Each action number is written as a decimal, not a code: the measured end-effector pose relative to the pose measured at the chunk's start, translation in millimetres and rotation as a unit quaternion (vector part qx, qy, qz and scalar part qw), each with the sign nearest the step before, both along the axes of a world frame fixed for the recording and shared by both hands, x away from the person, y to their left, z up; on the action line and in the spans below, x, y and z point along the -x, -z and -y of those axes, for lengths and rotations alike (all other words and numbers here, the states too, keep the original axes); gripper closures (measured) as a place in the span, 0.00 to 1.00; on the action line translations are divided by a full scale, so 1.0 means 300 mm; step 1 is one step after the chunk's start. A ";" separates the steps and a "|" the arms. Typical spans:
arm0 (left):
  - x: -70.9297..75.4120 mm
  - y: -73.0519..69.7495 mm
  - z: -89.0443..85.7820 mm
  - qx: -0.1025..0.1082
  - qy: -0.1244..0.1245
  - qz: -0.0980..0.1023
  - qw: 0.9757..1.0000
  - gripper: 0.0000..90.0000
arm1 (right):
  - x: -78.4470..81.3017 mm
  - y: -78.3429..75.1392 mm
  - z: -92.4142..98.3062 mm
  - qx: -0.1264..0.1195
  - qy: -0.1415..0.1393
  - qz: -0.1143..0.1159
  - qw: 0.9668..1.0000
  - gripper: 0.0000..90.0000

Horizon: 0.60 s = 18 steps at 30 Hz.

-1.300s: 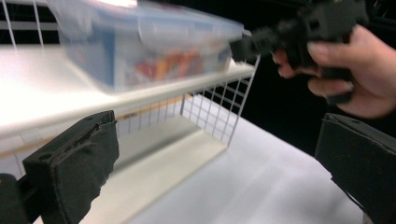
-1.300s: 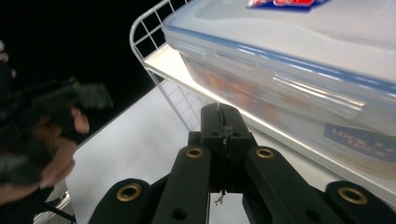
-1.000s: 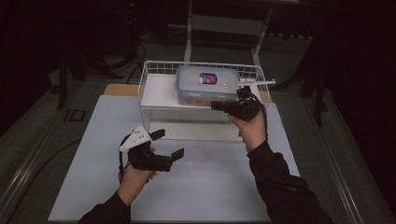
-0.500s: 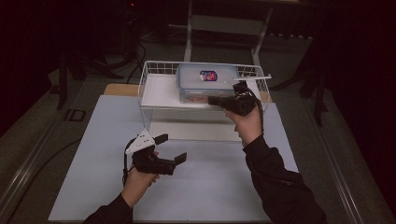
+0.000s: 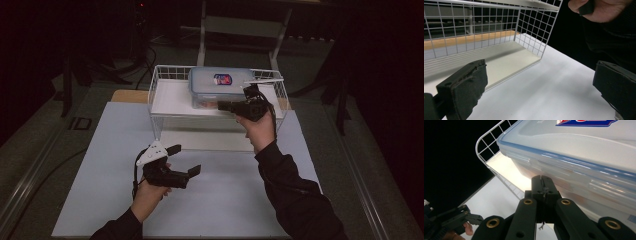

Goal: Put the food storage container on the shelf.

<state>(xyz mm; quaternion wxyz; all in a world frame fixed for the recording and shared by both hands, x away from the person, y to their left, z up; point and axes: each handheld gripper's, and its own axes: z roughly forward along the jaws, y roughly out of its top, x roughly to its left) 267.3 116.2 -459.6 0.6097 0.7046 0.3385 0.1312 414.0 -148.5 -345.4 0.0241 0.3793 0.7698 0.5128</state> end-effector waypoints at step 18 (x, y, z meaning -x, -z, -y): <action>0.035 -0.064 0.015 -0.010 0.028 0.018 0.999 0.00 | 0.179 0.037 0.047 0.006 -0.050 0.058 0.997 0.22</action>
